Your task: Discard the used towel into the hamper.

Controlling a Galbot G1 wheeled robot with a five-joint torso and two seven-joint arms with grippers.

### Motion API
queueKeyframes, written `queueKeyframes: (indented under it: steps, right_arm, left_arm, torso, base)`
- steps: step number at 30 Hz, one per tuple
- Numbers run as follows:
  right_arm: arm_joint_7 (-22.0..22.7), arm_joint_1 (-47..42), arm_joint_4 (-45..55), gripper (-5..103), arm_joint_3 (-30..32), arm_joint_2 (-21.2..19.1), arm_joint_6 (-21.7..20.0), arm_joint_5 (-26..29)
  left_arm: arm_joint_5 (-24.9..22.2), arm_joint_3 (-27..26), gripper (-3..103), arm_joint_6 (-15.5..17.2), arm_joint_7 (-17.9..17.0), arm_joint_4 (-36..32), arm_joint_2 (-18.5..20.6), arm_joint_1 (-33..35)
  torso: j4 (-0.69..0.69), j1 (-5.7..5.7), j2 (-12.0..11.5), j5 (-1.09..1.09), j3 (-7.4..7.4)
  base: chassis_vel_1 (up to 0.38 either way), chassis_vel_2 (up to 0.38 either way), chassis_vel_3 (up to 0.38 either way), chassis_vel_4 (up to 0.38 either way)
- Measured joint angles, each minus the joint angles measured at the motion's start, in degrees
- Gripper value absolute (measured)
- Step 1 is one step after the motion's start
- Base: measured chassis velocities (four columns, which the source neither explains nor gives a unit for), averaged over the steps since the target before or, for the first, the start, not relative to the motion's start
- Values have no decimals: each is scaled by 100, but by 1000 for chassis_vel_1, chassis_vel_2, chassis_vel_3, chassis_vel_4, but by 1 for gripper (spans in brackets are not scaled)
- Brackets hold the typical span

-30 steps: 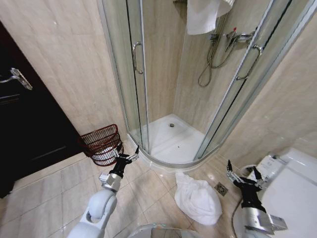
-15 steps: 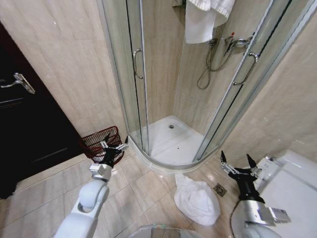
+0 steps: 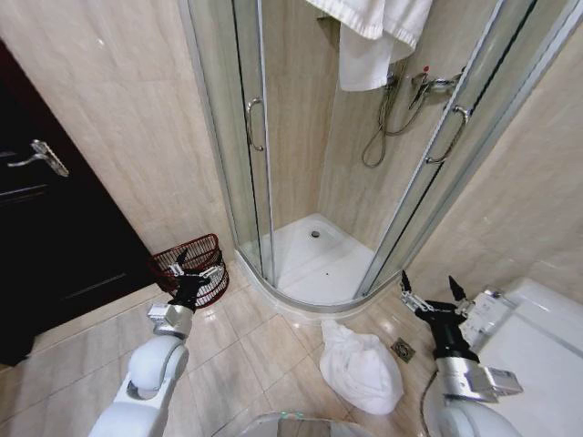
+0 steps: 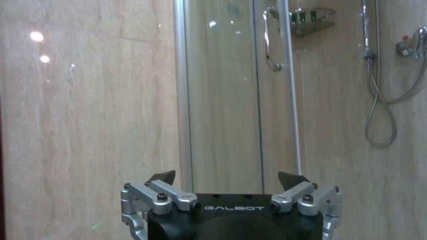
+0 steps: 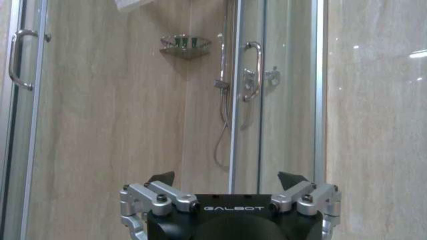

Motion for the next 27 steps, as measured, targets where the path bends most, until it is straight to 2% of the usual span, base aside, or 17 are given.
queueKeyframes:
  steps: [27]
  right_arm:
    - [176,-60,214,100,18,-68,-112,105]
  left_arm:
    - [31,10,100,-30,100,-217,-9,31]
  torso:
    - [0,317,720,1,403]
  base:
    - [0,0,0,0]
